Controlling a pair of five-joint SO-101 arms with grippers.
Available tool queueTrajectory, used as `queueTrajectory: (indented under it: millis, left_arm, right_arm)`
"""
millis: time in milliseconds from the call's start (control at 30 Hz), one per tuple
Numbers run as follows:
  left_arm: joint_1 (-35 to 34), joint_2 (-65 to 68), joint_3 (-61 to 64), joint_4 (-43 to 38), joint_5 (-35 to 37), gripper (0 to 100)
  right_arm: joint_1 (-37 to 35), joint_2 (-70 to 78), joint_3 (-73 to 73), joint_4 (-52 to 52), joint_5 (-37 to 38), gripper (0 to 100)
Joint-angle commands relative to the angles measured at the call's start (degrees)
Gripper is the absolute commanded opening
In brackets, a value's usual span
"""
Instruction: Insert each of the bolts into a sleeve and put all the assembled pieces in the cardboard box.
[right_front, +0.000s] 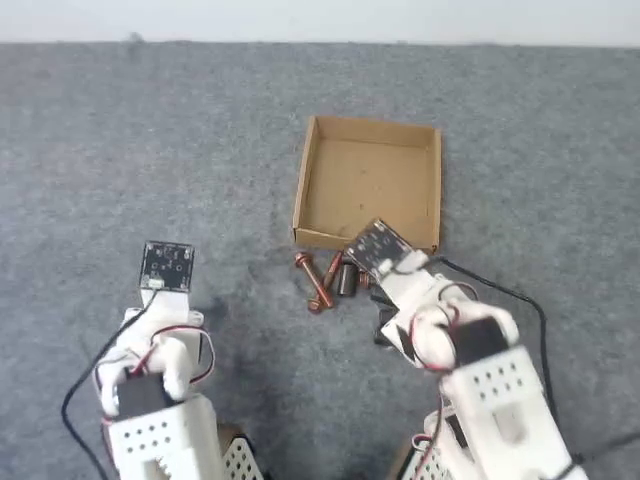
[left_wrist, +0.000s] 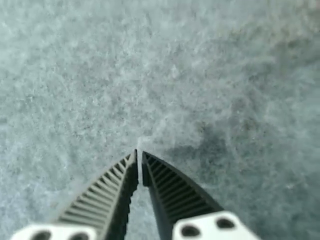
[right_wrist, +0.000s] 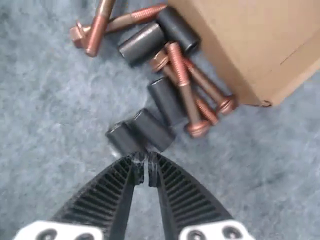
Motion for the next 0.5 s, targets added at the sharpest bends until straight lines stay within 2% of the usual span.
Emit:
queueTrajectory:
  millis: [0,100,267,467]
  left_arm:
    - [0.09,16.62,-6.37,-6.68,-1.32,1]
    - [0.00,27.60,-9.36,-11.69,-1.32,1]
    - [0.00,42.55,-15.78,-14.51,-0.97,1]
    - [0.00,57.85,-24.04,-14.33,-1.14,1]
  right_arm:
    - [-1.89,5.93,-5.01,0.48,0.88,0.6]
    - [-4.62,8.57,-5.01,0.04,0.97,0.6]
    - [-7.78,10.95,-5.19,0.22,0.97,1.1]
    - [-7.87,12.53,-5.10,0.04,1.14,12.7]
